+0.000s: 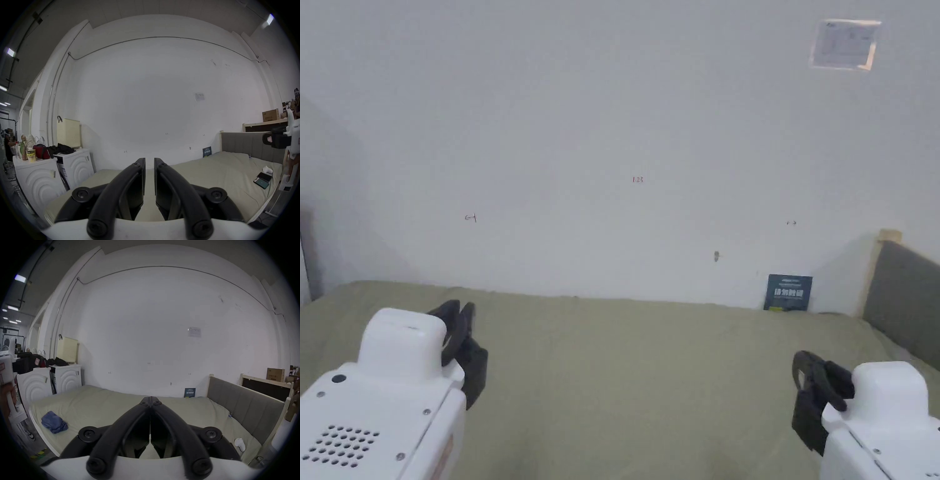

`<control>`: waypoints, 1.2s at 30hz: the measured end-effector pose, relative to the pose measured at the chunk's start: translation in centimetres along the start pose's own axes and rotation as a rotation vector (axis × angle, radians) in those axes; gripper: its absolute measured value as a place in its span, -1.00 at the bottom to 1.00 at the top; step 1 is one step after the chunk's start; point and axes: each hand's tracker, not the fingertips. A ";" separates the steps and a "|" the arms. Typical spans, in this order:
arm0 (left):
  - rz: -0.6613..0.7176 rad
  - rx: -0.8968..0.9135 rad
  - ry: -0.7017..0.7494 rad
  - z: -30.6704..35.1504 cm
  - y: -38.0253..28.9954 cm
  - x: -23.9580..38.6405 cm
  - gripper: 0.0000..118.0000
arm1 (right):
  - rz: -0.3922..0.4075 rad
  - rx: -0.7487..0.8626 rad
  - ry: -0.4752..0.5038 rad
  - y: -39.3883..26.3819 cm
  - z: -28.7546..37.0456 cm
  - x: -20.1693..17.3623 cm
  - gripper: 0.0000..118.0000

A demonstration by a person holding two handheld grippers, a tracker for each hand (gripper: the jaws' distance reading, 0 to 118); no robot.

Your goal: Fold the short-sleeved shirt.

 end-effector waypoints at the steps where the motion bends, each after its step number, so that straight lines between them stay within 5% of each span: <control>1: -0.003 -0.009 0.010 0.1 -0.5 0.3 -0.81 | -0.005 -0.004 0.006 -0.4 0.1 0.1 -0.99; 4: 0.017 -0.028 0.000 0.3 -1.3 0.9 -0.81 | 0.000 -0.001 -0.037 -1.1 0.5 0.0 -0.99; 6: 0.020 -0.035 -0.012 0.5 -1.8 1.1 -0.81 | -0.072 0.004 0.008 -1.0 0.4 0.4 -0.99; 17: 0.050 -0.037 -0.027 0.6 -1.3 0.6 -0.81 | -0.040 -0.002 0.004 -0.2 0.0 -0.3 -0.97; 19: 0.044 -0.037 -0.026 0.6 -1.3 0.8 -0.67 | -0.044 -0.001 0.016 -0.2 0.0 -0.3 -0.77; 20: 0.045 -0.038 -0.026 0.6 -1.3 0.7 -0.46 | -0.045 -0.007 0.021 -0.1 -0.1 -0.4 -0.54; 21: 0.047 -0.045 -0.027 0.6 -1.2 0.7 -0.01 | -0.043 -0.013 0.021 0.0 -0.1 -0.6 -0.15; 22: 0.049 -0.051 -0.030 0.5 -1.2 0.7 0.13 | -0.040 -0.018 0.020 0.0 -0.2 -0.7 -0.04; 24: 0.054 -0.070 -0.033 0.2 -1.2 0.6 0.33 | -0.037 -0.029 0.021 0.0 -0.3 -0.7 0.19; 27: 0.054 -0.067 -0.033 0.2 -1.3 0.6 0.50 | -0.043 -0.021 0.021 -0.1 -0.3 -0.7 0.82; 30: 0.059 -0.075 -0.029 0.1 -1.6 0.5 1.00 | -0.033 -0.014 0.018 0.1 -0.2 -0.9 1.00; 36: 0.086 -0.064 -0.040 -0.3 -1.4 0.5 1.00 | -0.052 -0.011 0.021 0.4 -0.3 -0.9 1.00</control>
